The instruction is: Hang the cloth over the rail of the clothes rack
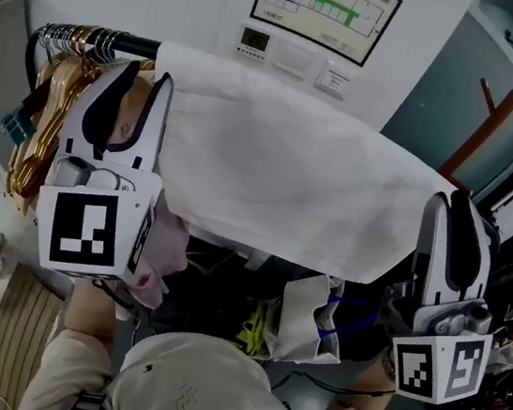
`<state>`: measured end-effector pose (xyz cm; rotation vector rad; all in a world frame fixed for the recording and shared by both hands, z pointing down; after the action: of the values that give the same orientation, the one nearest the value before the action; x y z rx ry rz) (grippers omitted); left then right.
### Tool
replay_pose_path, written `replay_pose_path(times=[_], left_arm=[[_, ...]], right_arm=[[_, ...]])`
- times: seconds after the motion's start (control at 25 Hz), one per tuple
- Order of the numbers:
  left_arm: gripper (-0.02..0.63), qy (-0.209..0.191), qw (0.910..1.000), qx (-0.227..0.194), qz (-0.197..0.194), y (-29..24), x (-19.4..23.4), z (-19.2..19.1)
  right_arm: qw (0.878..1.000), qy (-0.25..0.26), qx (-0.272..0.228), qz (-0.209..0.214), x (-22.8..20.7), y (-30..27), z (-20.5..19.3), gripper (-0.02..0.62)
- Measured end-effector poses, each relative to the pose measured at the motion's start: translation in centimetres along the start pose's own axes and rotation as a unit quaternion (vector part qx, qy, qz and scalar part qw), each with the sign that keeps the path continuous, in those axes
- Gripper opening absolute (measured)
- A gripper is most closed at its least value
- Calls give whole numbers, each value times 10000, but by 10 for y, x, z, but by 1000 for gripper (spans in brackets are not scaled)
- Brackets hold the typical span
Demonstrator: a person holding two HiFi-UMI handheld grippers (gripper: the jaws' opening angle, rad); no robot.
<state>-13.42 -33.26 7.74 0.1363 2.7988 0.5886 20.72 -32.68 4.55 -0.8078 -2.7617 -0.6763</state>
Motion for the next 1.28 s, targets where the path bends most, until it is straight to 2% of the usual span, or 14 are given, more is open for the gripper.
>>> replay_pose_path(times=[0.12, 0.24, 0.44, 0.72, 0.88, 0.92, 0.96, 1.12, 1.2, 1.28], left_arm=[[124, 428, 9984, 315, -210, -4, 0, -21], [124, 856, 9943, 565, -305, -3, 5, -41], [129, 862, 9892, 1001, -636, -16, 3, -56], [129, 1349, 9815, 968, -952, -34, 1, -62], [123, 1254, 9837, 913, -904, -33, -1, -58], [107, 1193, 9852, 883, -861, -31, -1, -55], [27, 1136, 9866, 836, -815, -28, 0, -53], [14, 889, 9907, 737, -725, -21, 2, -42], [15, 1073, 9903, 678, -560, -16, 8, -42], [15, 1467, 9848, 712, -599, -9, 14, -47]], right_arm=[[9960, -399, -47, -801, -23, 20, -25, 104], [9926, -618, 317, -1001, -33, 33, -47, 104], [9914, -607, 793, -845, -35, 31, -69, 104], [9929, -667, 802, -573, -27, 24, -76, 104], [9939, -534, 812, -523, -25, 24, -71, 99], [9939, -495, 797, -576, -26, 27, -68, 49], [9938, -476, 763, -651, -26, 30, -65, 18], [9933, -528, 598, -834, -31, 44, -54, 17], [9931, -649, 595, -776, -32, 45, -56, 18], [9924, -895, 646, -540, -31, 42, -62, 18]])
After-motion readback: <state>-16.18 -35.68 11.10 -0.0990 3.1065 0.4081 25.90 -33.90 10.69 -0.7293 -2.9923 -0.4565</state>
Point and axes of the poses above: the fingertips, and each gripper's own axes: y backward along the fingers, x to its left, z out of its top, the point moved 6 cm from there along y, backward along the fingers, and after that the axes turned 2 degrees about z, right-handed, at the moved point
